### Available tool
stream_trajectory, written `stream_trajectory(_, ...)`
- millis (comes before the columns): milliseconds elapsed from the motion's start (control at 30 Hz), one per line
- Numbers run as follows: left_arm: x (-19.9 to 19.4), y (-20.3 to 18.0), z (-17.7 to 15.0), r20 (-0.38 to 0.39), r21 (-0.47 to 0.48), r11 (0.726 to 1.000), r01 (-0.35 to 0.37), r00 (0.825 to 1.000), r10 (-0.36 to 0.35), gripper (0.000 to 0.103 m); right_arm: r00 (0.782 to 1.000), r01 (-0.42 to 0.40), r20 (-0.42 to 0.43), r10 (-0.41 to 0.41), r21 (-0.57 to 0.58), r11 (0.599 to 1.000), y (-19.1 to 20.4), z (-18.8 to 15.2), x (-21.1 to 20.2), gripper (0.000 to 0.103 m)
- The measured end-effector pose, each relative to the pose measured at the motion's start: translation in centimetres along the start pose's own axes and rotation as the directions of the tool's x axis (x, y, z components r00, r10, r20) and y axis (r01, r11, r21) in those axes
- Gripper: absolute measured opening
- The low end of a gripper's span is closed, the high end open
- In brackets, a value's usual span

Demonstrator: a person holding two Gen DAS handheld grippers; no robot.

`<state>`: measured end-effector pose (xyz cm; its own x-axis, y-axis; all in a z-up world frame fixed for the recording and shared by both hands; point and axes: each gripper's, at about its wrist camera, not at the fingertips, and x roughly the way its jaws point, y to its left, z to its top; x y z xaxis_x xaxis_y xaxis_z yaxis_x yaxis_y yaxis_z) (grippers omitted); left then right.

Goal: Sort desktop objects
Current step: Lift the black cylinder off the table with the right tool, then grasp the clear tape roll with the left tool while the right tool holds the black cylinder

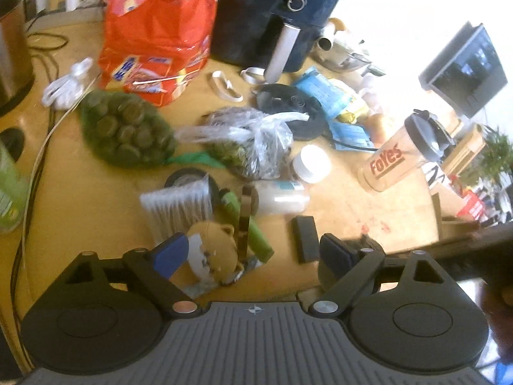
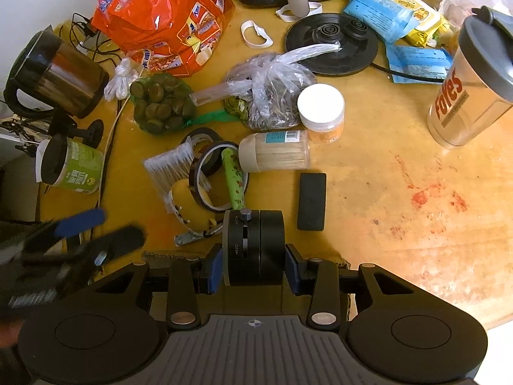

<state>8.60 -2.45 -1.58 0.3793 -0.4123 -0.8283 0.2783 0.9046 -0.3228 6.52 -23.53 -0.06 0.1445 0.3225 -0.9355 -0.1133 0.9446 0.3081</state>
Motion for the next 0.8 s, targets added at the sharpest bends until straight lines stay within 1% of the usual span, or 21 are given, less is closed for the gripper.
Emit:
stream_trajectory(167, 1.4, -0.1, 0.5, 0.019, 0.039, 0.999, 0.036, 0.999, -0.037, 0.090, 1.000, -0.007, -0.003, 0.007, 0.014, 1.000, -0.2, -0.7, -0.4, 0.042)
stream_trajectory(233, 2.1, 0.0, 0.6, 0.017, 0.043, 0.998, 0.055, 0.998, -0.055, 0.090, 1.000, -0.009, -0.001, 0.009, 0.017, 1.000, -0.2, -0.9, -0.6, 0.042)
stream_trajectory(367, 3.9, 0.3, 0.6, -0.001, 0.063, 0.996, 0.067, 0.998, -0.067, 0.088, 1.000, -0.011, 0.008, 0.011, 0.024, 1.000, -0.3, -1.1, -1.0, 0.042)
stream_trajectory(433, 5.0, 0.6, 0.5, -0.019, 0.063, 0.995, 0.073, 0.997, -0.072, 0.081, 1.000, -0.013, 0.011, 0.013, 0.029, 1.000, -0.4, -1.2, -1.1, 0.042)
stream_trajectory(567, 6.2, 0.9, 0.4, -0.040, 0.058, 0.996, 0.070, 0.997, -0.068, 0.076, 1.000, -0.021, 0.012, 0.020, 0.045, 0.999, -0.6, -1.4, -1.3, 0.042)
stream_trajectory(667, 6.7, 1.1, 0.4, -0.047, 0.057, 0.996, 0.068, 0.997, -0.065, 0.069, 1.000, -0.022, 0.016, 0.022, 0.054, 0.998, -0.7, -1.6, -1.4, 0.042)
stream_trajectory(700, 6.7, 1.1, 0.4, -0.048, 0.059, 0.996, 0.068, 0.997, -0.065, 0.061, 1.000, -0.023, 0.017, 0.022, 0.057, 0.998, -0.8, -1.6, -1.5, 0.042)
stream_trajectory(733, 6.8, 1.1, 0.4, -0.051, 0.058, 0.996, 0.068, 0.997, -0.065, 0.049, 1.000, -0.024, 0.017, 0.023, 0.060, 0.998, -0.8, -1.7, -1.5, 0.042)
stream_trajectory(767, 6.9, 1.2, 0.4, -0.055, 0.057, 0.996, 0.068, 0.996, -0.064, 0.042, 1.000, -0.024, 0.017, 0.023, 0.063, 0.998, -0.9, -1.7, -1.5, 0.042)
stream_trajectory(800, 6.9, 1.2, 0.5, -0.059, 0.056, 0.996, 0.067, 0.996, -0.064, 0.023, 1.000, -0.024, 0.018, 0.023, 0.065, 0.998, -0.9, -1.7, -1.5, 0.042)
